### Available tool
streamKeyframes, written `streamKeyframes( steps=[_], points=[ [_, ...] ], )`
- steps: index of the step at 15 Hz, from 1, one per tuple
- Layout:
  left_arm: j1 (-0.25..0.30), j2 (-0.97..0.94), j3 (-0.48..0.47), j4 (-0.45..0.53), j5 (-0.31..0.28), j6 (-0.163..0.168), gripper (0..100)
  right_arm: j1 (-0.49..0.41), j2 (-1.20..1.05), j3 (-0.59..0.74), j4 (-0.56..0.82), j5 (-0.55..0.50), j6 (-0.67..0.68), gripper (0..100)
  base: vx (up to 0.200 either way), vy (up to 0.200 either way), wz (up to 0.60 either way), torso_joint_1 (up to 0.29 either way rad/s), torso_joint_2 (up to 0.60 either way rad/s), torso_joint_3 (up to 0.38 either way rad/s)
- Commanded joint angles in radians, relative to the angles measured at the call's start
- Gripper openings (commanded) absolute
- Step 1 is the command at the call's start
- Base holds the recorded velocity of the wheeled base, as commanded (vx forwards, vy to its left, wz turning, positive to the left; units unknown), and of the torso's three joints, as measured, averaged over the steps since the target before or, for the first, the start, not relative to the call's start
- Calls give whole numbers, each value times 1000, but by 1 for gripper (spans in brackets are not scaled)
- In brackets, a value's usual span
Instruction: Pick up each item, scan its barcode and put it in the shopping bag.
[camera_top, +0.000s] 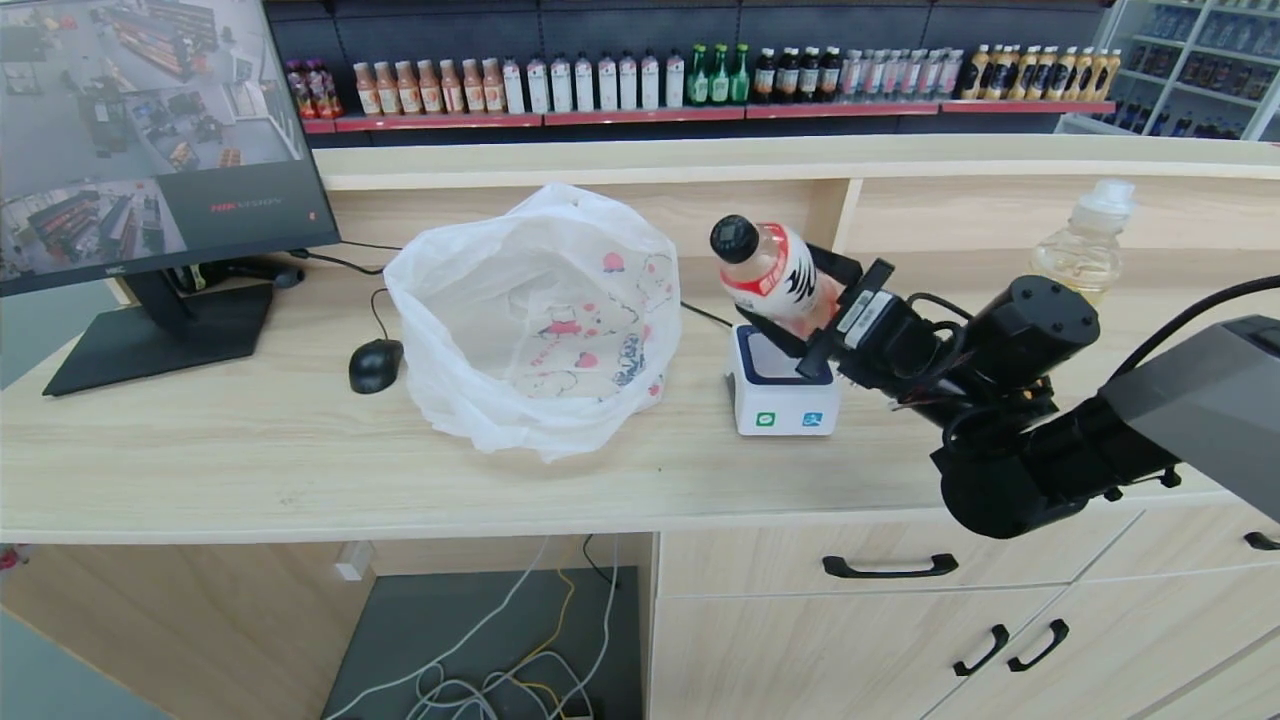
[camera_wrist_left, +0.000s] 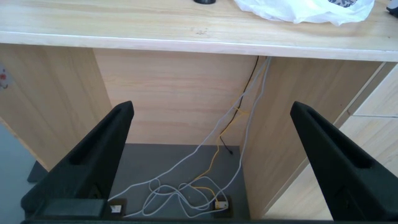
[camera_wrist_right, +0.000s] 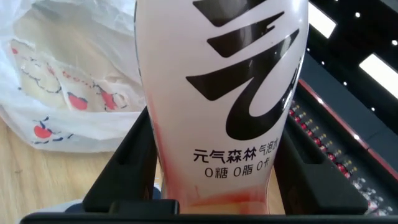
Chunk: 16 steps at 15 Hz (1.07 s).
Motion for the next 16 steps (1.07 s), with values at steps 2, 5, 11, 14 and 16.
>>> streamKeyframes(
  steps=[2, 5, 11, 14, 16],
  points=[
    [0, 0, 0, 0, 0, 0, 100, 54, -75, 7, -4, -139, 108, 0, 0, 0, 0, 0, 0, 0],
    [0, 0, 0, 0, 0, 0, 100, 120, -115, -25, -4, -338, 296, 0, 0, 0, 0, 0, 0, 0],
    [0, 0, 0, 0, 0, 0, 100, 241, -233, 163, -4, -673, 676, 0, 0, 0, 0, 0, 0, 0],
    [0, 0, 0, 0, 0, 0, 100, 221, -259, 223, -4, -674, 717, 0, 0, 0, 0, 0, 0, 0],
    [0, 0, 0, 0, 0, 5, 100, 218, -262, 223, -4, -677, 745, 0, 0, 0, 0, 0, 0, 0]
  ],
)
